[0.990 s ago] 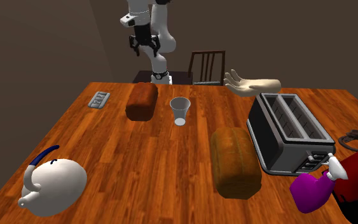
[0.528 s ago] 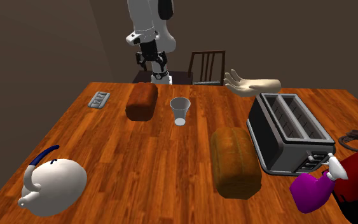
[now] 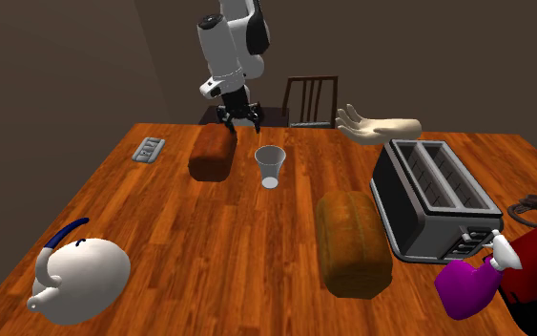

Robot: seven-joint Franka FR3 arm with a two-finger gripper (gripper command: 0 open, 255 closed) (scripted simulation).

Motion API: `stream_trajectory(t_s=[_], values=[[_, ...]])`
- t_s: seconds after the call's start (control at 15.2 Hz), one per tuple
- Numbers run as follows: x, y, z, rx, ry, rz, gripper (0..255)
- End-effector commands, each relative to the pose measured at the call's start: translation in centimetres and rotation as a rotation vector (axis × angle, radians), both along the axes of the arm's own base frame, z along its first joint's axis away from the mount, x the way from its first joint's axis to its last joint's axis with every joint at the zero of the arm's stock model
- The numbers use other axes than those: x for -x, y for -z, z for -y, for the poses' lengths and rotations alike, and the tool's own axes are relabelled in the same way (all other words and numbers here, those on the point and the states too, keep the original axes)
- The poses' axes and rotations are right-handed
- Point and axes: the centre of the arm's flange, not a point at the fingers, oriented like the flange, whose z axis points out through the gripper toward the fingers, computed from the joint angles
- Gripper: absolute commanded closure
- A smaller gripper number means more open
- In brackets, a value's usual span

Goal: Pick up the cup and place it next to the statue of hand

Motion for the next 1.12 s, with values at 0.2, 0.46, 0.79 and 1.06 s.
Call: stream_trajectory(t_s=[0.2, 0.46, 0.79, 1.06], values=[[-4.3, 3.1, -2.4, -0.061, 0.032, 0.011, 0], [-5.0, 5.2, -3.3, -0.071, 0.037, 0.012, 0], [-5.0, 7.5, -4.0, -0.071, 0.037, 0.012, 0], [-5.0, 7.5, -4.0, -0.071, 0.037, 0.012, 0]])
